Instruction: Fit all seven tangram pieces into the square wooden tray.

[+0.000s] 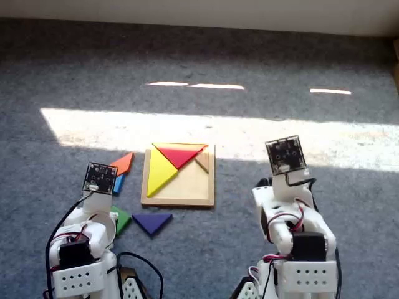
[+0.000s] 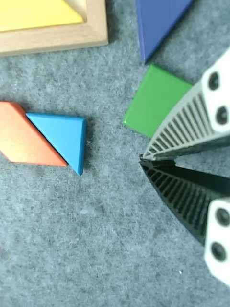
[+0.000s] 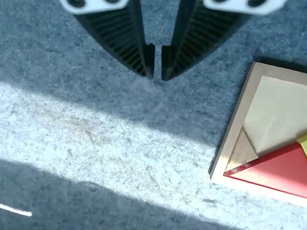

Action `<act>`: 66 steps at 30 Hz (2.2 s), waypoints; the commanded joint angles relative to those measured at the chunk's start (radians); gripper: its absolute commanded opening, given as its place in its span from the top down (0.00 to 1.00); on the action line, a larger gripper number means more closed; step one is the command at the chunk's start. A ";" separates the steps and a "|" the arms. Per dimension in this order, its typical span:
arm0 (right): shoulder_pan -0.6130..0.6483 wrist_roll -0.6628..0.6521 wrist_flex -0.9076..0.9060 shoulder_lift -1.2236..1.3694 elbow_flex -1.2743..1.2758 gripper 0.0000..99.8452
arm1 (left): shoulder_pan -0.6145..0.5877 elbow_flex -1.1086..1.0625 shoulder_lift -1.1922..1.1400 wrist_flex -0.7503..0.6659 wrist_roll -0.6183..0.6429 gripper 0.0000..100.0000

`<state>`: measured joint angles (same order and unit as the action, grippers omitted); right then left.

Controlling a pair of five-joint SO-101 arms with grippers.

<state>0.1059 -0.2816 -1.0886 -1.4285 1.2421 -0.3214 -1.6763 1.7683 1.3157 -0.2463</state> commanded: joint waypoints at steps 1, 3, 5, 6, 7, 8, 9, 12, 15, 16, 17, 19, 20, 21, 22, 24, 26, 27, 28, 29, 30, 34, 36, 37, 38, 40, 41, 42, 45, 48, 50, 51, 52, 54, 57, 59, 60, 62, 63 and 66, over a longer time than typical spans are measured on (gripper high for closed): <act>-0.065 -0.008 -0.010 -0.166 0.065 0.96 | -0.012 -0.021 0.022 0.006 0.006 0.99; -0.097 -0.008 -0.012 -0.255 0.119 0.96 | -0.012 -0.021 0.022 0.006 0.006 0.99; -0.120 -0.008 -0.012 -0.340 0.186 0.96 | -0.012 -0.021 0.022 0.006 0.006 0.99; -0.128 -0.008 -0.012 -0.381 0.222 0.96 | -0.012 -0.021 0.022 0.006 0.006 0.99; -0.139 -0.008 -0.010 -0.412 0.257 0.96 | -0.012 -0.021 0.022 0.006 0.006 0.99; -0.150 -0.008 -0.010 -0.423 0.285 0.96 | -0.012 -0.021 0.022 0.006 0.006 0.99; -0.157 -0.008 -0.010 -0.410 0.312 0.96 | -0.012 -0.021 0.022 0.006 0.006 0.99; -0.160 -0.005 -0.010 -0.390 0.364 0.96 | -0.012 -0.021 0.022 0.006 0.006 0.99; -0.156 0.094 -0.005 -0.390 0.409 0.96 | -0.012 -0.021 0.022 0.006 0.006 0.99; -0.147 0.133 -0.005 -0.390 0.430 0.96 | -0.012 -0.021 0.022 0.006 0.006 0.99; -0.133 0.163 -0.004 -0.390 0.456 0.96 | -0.008 -0.021 0.022 0.006 0.006 0.99; -0.117 0.198 0.047 -0.390 0.507 0.96 | 0.018 -0.021 0.022 0.006 0.006 0.99; -0.117 0.203 0.082 -0.390 0.532 0.96 | 0.042 -0.021 0.022 0.006 0.006 0.99; -0.113 0.207 0.102 -0.380 0.550 0.96 | 0.056 -0.021 0.022 0.006 0.006 0.99; -0.113 0.212 0.097 -0.383 0.562 0.96 | 0.068 -0.021 0.022 0.006 0.006 0.99; -0.113 0.212 0.085 -0.381 0.573 0.96 | 0.076 -0.021 0.022 0.006 0.006 0.99; -0.113 0.212 0.071 -0.381 0.573 0.96 | 0.070 -0.018 0.024 0.005 0.006 0.99; -0.113 0.212 0.068 -0.381 0.573 0.96 | 0.070 -0.007 0.024 0.005 0.006 0.99; -0.113 0.212 0.065 -0.380 0.573 0.96 | 0.068 0.007 0.025 0.005 0.005 0.99; -0.113 0.212 0.065 -0.380 0.573 0.96 | 0.062 0.028 0.025 0.006 0.005 0.99; -0.113 0.212 0.065 -0.380 0.573 0.96 | 0.047 0.054 0.025 0.009 0.005 0.99; -0.113 0.212 0.058 -0.380 0.573 0.96 | -0.022 0.191 0.024 0.003 0.005 0.99; -0.113 0.212 0.025 -0.380 0.573 0.96 | -0.025 0.252 0.024 0.005 0.005 0.99; -0.113 0.212 0.013 -0.380 0.573 0.96 | -0.025 0.282 0.022 0.006 0.002 0.99; -0.113 0.212 0.004 -0.380 0.573 0.96 | -0.025 0.309 0.018 0.006 -0.029 0.99; -0.113 0.212 -0.004 -0.380 0.573 0.96 | -0.021 0.372 0.012 0.009 -0.124 0.99; -0.113 0.212 -0.004 -0.380 0.573 0.96 | -0.021 0.404 0.005 0.012 -0.155 0.99; -0.113 0.212 -0.004 -0.380 0.573 0.96 | -0.021 0.432 -0.015 0.012 -0.166 0.99; -0.113 0.212 -0.004 -0.380 0.573 0.96 | -0.022 0.524 -0.150 0.061 -0.170 0.98; -0.113 0.212 -0.002 -0.380 0.573 0.96 | -0.027 0.639 -0.366 0.166 -0.170 0.84; -0.114 0.212 -0.002 -0.381 0.573 0.96 | -0.028 0.697 -0.503 0.221 -0.172 0.70; -0.114 0.212 -0.002 -0.383 0.573 0.96 | -0.028 0.710 -0.570 0.222 -0.172 0.65; -0.114 0.212 -0.002 -0.383 0.573 0.96 | -0.028 0.716 -0.625 0.207 -0.172 0.63; -0.117 0.212 -0.002 -0.384 0.573 0.96 | -0.022 0.711 -0.722 0.153 -0.173 0.63; -0.119 0.212 -0.002 -0.386 0.573 0.96 | -0.022 0.704 -0.858 0.066 -0.192 0.62; -0.119 0.212 -0.002 -0.387 0.573 0.96 | -0.022 0.685 -0.944 0.028 -0.265 0.62; -0.119 0.212 -0.002 -0.387 0.573 0.96 | -0.022 0.677 -0.989 0.012 -0.293 0.62; -0.119 0.212 -0.002 -0.387 0.573 0.96 | -0.027 0.664 -1.067 -0.023 -0.316 0.62; -0.119 0.212 -0.002 -0.387 0.573 0.96 | -0.028 0.661 -1.101 -0.043 -0.321 0.62; -0.119 0.212 -0.002 -0.387 0.573 0.96 | -0.028 0.653 -1.196 -0.097 -0.321 0.62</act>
<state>-0.0169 -0.0760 -1.0871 -1.8105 1.6732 -0.3383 -1.0288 0.6836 1.2881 -0.5516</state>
